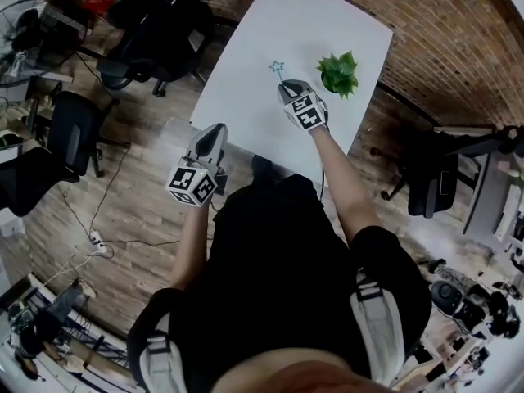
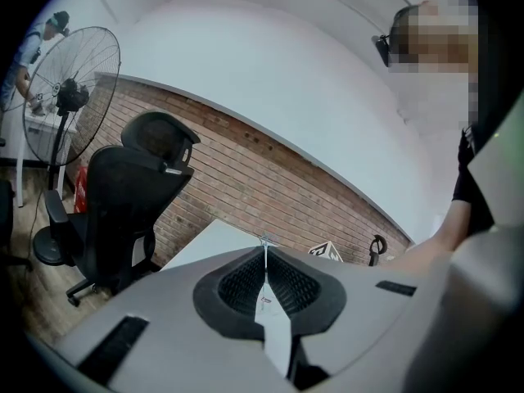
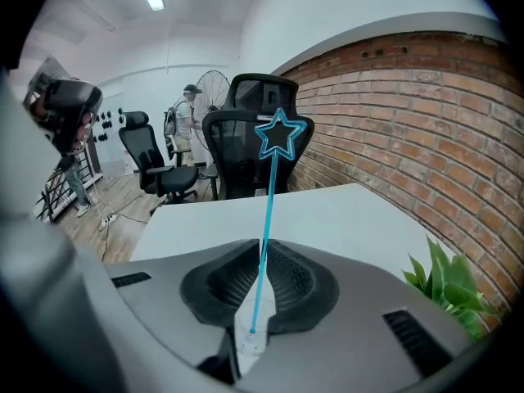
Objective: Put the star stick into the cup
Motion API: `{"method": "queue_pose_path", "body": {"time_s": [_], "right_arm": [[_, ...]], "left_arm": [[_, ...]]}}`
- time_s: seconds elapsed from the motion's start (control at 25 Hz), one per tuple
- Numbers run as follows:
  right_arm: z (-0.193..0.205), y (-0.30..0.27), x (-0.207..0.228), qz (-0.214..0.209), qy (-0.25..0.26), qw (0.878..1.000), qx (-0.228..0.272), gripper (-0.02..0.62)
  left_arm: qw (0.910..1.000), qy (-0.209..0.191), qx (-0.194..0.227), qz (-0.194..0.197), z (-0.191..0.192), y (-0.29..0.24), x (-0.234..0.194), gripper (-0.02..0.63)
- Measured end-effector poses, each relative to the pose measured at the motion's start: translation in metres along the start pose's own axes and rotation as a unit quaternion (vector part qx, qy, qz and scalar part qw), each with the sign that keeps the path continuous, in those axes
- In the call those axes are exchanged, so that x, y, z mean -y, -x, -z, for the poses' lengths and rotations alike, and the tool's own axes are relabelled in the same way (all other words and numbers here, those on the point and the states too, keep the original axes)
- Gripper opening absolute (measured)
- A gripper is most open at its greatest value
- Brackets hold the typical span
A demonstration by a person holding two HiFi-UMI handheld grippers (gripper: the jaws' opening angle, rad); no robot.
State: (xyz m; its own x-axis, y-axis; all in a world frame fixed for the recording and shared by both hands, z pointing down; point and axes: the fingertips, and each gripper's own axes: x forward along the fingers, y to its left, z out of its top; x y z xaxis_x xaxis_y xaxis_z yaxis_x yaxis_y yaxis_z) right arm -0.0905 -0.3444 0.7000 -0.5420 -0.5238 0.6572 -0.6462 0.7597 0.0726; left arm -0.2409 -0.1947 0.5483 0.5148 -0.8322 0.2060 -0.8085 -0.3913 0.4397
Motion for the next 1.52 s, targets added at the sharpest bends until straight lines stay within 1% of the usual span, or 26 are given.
{"method": "queue_pose_path", "body": {"time_s": [0.36,0.48,0.64,0.8,0.96,1.36,1.52], "right_arm": [[0.003,0.009,0.002,0.006,-0.003,1.0,0.0,0.04],[0.006,0.016,0.0,0.011,-0.011,1.0,0.003,0.04],[0.005,0.029,-0.004,0.013,-0.021,1.0,0.012,0.038],[0.006,0.046,-0.011,0.009,-0.043,0.999,0.027,0.037],[0.011,0.062,-0.013,0.014,-0.046,0.998,0.037,0.034],[0.045,0.101,-0.027,-0.009,-0.073,0.997,0.032,0.005],[0.05,0.114,-0.03,-0.015,-0.074,0.996,0.044,-0.001]], "left_arm": [[1.0,0.001,-0.003,0.006,0.002,0.0,0.001,0.026],[0.9999,-0.001,-0.005,0.012,0.003,-0.002,0.002,0.026],[0.9996,-0.004,-0.013,0.027,0.007,-0.008,0.01,0.026],[0.9988,-0.011,-0.016,0.044,0.009,-0.015,0.021,0.026],[0.9981,-0.016,-0.017,0.058,0.008,-0.022,0.03,0.026],[0.997,-0.023,-0.018,0.071,0.008,-0.024,0.045,0.026],[0.997,-0.024,-0.022,0.07,0.012,-0.025,0.046,0.026]]}}
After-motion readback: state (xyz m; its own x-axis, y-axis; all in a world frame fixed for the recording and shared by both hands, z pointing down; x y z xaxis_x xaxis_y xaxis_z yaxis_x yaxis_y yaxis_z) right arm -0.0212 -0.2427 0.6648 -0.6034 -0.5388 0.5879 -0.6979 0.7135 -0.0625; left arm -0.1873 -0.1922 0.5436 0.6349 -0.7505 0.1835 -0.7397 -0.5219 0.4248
